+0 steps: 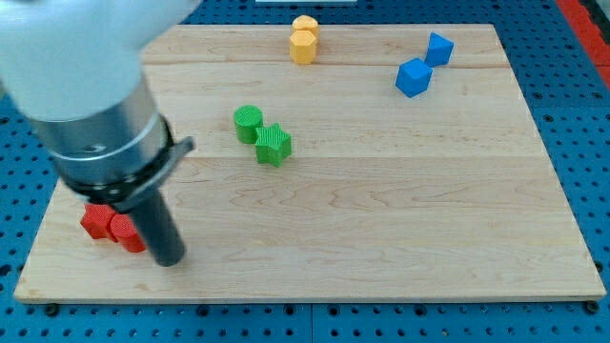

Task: Push the red star to the top left of the board

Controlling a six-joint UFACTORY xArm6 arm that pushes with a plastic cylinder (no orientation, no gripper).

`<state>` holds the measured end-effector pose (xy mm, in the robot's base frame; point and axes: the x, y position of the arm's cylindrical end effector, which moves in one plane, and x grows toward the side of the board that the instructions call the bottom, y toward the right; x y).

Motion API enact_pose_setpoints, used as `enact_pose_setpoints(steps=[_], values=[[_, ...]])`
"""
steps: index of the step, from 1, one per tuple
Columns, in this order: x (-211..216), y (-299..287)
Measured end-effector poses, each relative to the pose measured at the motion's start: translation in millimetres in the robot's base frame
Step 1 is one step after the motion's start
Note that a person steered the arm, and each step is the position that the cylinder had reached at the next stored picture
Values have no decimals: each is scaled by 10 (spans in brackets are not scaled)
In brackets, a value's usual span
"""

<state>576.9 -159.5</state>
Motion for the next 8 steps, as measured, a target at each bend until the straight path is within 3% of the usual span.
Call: enact_pose_setpoints(steps=[2,4,5,6,8], values=[[-25,-839],[-547,-622],[-609,-619],[-650,-1016],[-1234,-1029]])
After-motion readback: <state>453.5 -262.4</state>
